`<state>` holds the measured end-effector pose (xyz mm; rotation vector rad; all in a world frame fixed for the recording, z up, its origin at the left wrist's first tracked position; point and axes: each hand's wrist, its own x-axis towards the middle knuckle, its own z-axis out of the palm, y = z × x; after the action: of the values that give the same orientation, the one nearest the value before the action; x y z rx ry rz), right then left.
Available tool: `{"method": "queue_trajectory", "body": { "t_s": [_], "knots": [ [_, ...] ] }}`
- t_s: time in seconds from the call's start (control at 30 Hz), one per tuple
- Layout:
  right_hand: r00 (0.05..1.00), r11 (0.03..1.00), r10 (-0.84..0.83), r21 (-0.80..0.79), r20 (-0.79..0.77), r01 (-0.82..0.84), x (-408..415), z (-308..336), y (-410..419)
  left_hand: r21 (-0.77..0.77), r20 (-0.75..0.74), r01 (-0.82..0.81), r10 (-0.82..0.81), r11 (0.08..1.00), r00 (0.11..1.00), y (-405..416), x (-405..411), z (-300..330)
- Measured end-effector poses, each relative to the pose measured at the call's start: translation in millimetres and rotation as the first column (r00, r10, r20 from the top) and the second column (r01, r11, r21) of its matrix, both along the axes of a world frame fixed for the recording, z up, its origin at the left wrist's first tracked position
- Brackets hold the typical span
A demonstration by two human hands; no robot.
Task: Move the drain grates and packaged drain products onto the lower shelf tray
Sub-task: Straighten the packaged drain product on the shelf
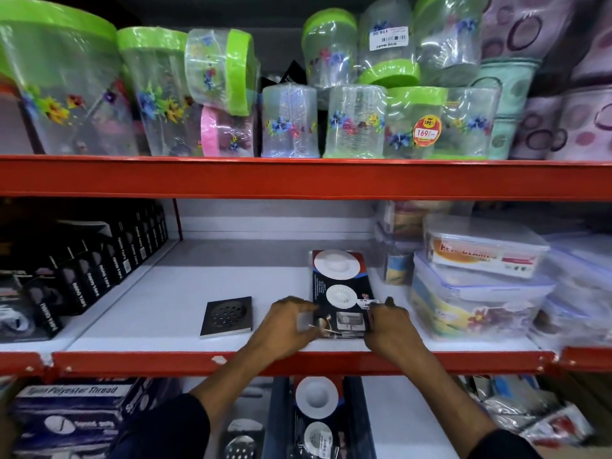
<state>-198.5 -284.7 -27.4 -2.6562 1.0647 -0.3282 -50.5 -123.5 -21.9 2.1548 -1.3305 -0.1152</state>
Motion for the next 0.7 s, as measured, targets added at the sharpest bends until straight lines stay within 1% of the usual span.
{"method": "queue_trajectory", "body": {
  "t_s": [0.07,0.13,0.2,0.23,0.3,0.33,0.4,0.5,0.53,0.57,0.63,0.7],
  "knots": [
    [0.995,0.992,0.076,-0.103,0.064,-0.069,5,3,9,-0.033,0.181,-0.047,0.052,0.998,0.982,19,12,1],
    [0.961,0.967,0.212,-0.181,0.180,-0.179,14,10,24,-0.115,0.334,-0.095,0.129,0.989,0.934,42,32,3],
    [0.905,0.929,0.355,-0.197,0.233,-0.313,30,14,40,-0.229,0.428,-0.121,0.212,0.966,0.879,68,56,3],
    [0.875,0.899,0.432,-0.179,0.219,-0.399,43,13,48,-0.264,0.446,-0.149,0.257,0.953,0.857,83,70,2],
    [0.813,0.824,0.566,-0.119,0.139,-0.553,71,12,61,-0.262,0.428,-0.233,0.329,0.936,0.842,105,96,-2],
    [0.779,0.784,0.620,-0.078,0.092,-0.615,87,12,68,-0.231,0.404,-0.281,0.354,0.932,0.843,115,107,-6],
    [0.729,0.729,0.685,-0.004,-0.012,-0.685,120,14,81,-0.147,0.370,-0.352,0.382,0.924,0.847,128,126,-16],
    [0.693,0.712,0.699,0.074,-0.178,-0.698,155,23,84,-0.024,0.333,-0.373,0.359,0.927,0.872,129,139,-33],
    [0.664,0.699,0.710,0.113,-0.235,-0.706,180,25,95,-0.011,0.287,-0.395,0.382,0.919,0.879,141,153,-38],
    [0.655,0.704,0.703,0.145,-0.276,-0.695,188,27,94,-0.017,0.238,-0.393,0.385,0.920,0.892,139,153,-38],
    [0.649,0.712,0.698,0.192,-0.303,-0.676,200,29,90,-0.042,0.181,-0.372,0.373,0.927,0.910,137,153,-37],
    [0.660,0.723,0.686,0.193,-0.306,-0.663,211,28,86,-0.057,0.182,-0.347,0.352,0.936,0.918,137,152,-36]
  ]
}}
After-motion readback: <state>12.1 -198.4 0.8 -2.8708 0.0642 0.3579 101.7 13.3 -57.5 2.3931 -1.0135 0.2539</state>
